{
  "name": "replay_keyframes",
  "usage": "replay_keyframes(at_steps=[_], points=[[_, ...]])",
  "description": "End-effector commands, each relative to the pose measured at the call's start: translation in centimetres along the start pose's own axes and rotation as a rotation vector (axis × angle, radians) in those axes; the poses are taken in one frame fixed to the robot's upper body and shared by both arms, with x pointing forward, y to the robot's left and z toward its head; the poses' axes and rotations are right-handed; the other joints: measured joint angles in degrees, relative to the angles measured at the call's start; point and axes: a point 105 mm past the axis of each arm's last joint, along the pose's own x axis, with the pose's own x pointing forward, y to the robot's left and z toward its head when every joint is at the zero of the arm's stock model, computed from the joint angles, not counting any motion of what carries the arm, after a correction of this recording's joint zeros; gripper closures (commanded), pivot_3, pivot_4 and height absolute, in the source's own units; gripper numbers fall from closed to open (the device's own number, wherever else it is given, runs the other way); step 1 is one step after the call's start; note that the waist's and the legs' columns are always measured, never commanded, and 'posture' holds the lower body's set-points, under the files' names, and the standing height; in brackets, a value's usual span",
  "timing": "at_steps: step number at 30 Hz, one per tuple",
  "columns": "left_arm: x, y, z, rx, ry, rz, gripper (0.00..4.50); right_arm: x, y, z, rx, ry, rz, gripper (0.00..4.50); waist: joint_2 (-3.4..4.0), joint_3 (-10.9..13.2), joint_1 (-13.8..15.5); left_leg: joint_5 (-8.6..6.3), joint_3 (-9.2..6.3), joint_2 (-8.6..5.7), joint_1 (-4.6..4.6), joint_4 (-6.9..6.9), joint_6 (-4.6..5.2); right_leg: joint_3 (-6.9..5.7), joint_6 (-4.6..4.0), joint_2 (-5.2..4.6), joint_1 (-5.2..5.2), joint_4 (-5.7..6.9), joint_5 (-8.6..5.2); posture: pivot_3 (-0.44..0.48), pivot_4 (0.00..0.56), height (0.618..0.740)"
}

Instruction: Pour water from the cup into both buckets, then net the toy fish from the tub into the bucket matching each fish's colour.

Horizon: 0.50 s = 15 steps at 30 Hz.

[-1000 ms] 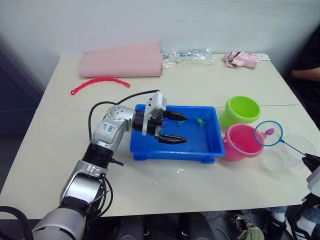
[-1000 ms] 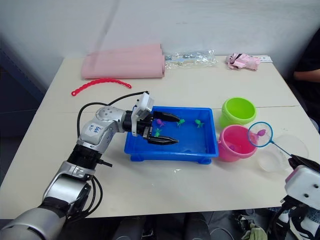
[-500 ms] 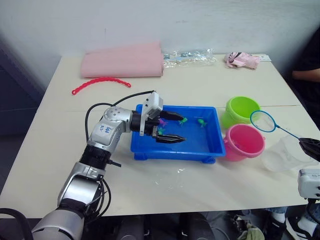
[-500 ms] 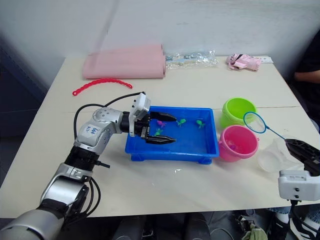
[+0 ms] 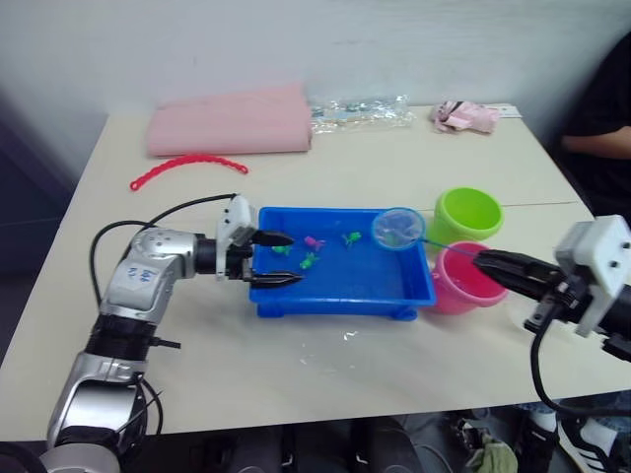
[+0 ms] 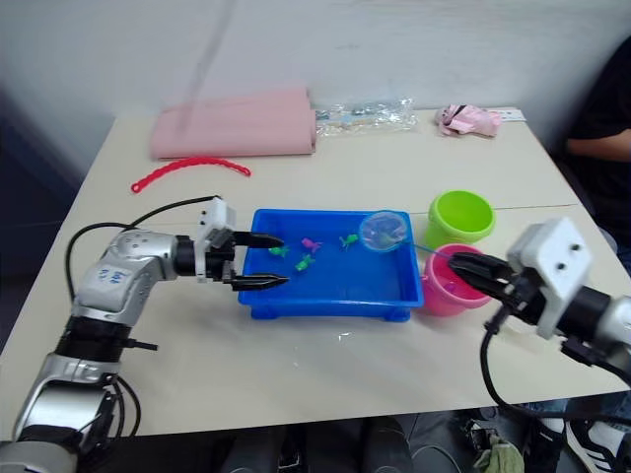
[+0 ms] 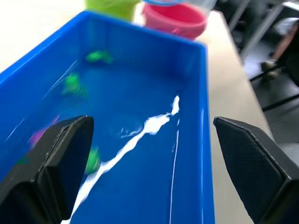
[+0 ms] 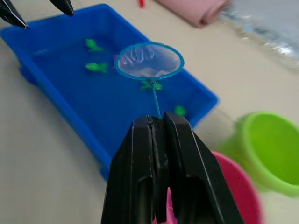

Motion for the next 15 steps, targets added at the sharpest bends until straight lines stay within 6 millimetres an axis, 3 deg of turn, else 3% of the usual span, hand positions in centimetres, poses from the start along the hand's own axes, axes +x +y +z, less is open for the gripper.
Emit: replay_keyframes(at_steps=[1, 5, 8, 15], points=[[-1.7, -0.2, 2.0, 0.052, -0.034, 0.073, 0.03, 3.0, 1.3, -1.1, 0.161, 0.032, 0.116, 4.5, 0.0, 0.0, 0.3, 0.0, 0.0, -0.02, -0.01, 0.01, 0.0, -0.01, 0.0, 0.0, 0.0, 0.01, 0.0, 0.0, 0.15, 0.738], [-2.7, -0.6, 2.4, 0.056, -0.02, 0.128, 0.03, 5.7, 2.1, -2.8, 0.164, 0.122, 0.199, 4.5, 0.01, 0.0, 0.8, 0.0, -0.02, -0.12, -0.09, 0.02, 0.02, -0.02, 0.02, -0.04, -0.01, 0.0, 0.01, 0.0, 0.15, 0.738], [-3.3, -1.0, 2.5, 0.053, -0.012, 0.154, 0.03, 7.0, 1.4, -4.1, 0.122, 0.168, 0.174, 4.5, 0.01, 0.0, 0.5, -0.01, 0.03, -0.14, -0.1, 0.01, 0.03, -0.13, 0.05, 0.02, -0.04, -0.01, 0.02, 0.0, 0.15, 0.738], [-4.4, -1.6, 2.3, 0.035, -0.006, 0.211, 0.03, 9.0, -0.5, -4.3, 0.089, 0.151, 0.114, 4.5, 0.01, 0.0, 0.2, 0.02, 0.21, -0.07, -0.08, 0.0, -0.03, -0.23, 0.08, 0.13, -0.15, 0.06, 0.03, 0.0, 0.15, 0.738]])
